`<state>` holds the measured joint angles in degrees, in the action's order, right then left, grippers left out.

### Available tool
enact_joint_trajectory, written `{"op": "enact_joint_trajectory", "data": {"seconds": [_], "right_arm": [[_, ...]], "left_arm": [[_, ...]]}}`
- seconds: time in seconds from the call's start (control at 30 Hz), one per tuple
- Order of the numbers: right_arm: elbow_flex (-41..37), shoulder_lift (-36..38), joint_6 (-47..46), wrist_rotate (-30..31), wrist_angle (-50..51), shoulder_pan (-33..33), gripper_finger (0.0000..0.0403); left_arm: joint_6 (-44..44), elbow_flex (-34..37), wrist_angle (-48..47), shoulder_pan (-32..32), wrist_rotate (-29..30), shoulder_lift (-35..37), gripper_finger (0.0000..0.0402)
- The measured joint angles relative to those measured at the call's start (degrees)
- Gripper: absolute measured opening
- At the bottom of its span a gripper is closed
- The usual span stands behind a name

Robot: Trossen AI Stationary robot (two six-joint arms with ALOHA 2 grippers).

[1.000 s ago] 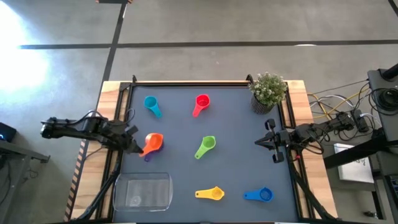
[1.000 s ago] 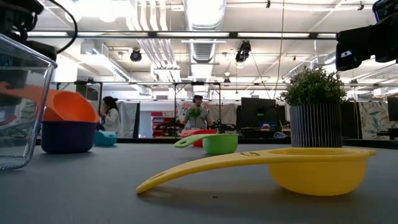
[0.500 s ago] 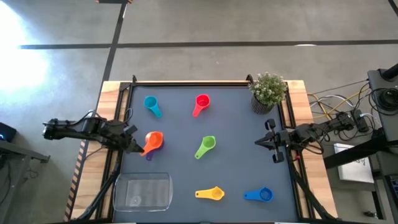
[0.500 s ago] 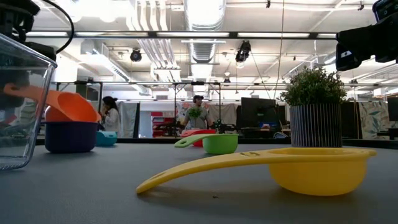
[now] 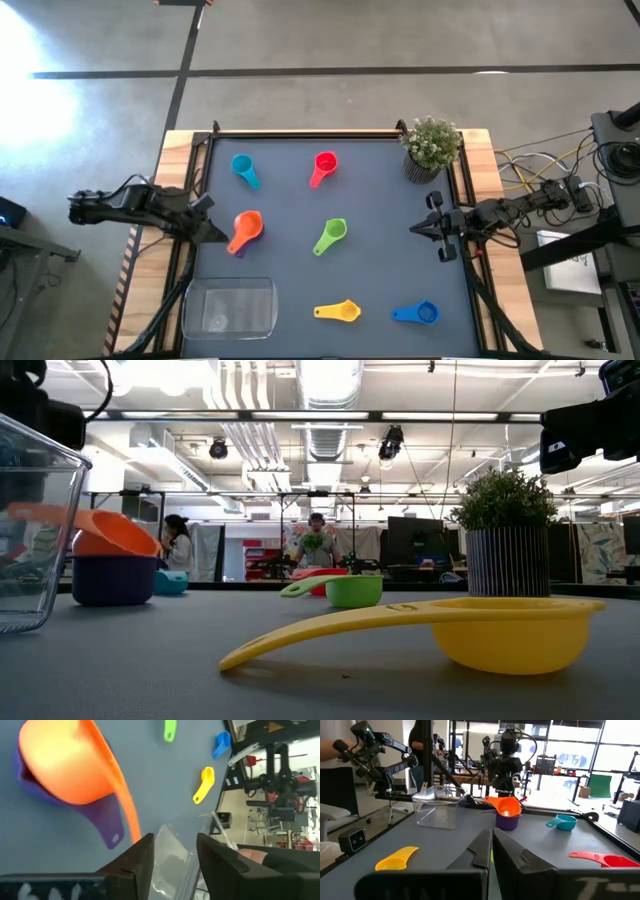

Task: Nest measuring cups in basket
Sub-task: Stack the orange measuring cup on top of the violet measuring cup, then move the nested measuring cups to the center of the table

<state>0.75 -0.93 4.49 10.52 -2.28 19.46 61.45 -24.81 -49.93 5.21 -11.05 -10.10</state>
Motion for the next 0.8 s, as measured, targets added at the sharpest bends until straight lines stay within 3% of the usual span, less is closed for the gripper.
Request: {"op": "enact_joint_trajectory", "data": {"seconds": [0.17, 0.57, 0.8], "right_arm": [[0.0, 0.0, 0.0, 0.0, 0.0, 0.0, 0.0009], [0.0, 0.0, 0.0, 0.0, 0.0, 0.0, 0.0009], [0.0, 0.0, 0.0, 0.0, 0.0, 0.0, 0.0009]], "left_arm": [[-4.0, -0.5, 0.3, 0.0, 1.9, -1.1, 0.0129], [-24.8, -1.8, 0.9, 0.0, 16.3, -10.6, 0.0109], [-27.0, -1.8, 4.3, 0.7, 15.9, -20.3, 0.0102]]}}
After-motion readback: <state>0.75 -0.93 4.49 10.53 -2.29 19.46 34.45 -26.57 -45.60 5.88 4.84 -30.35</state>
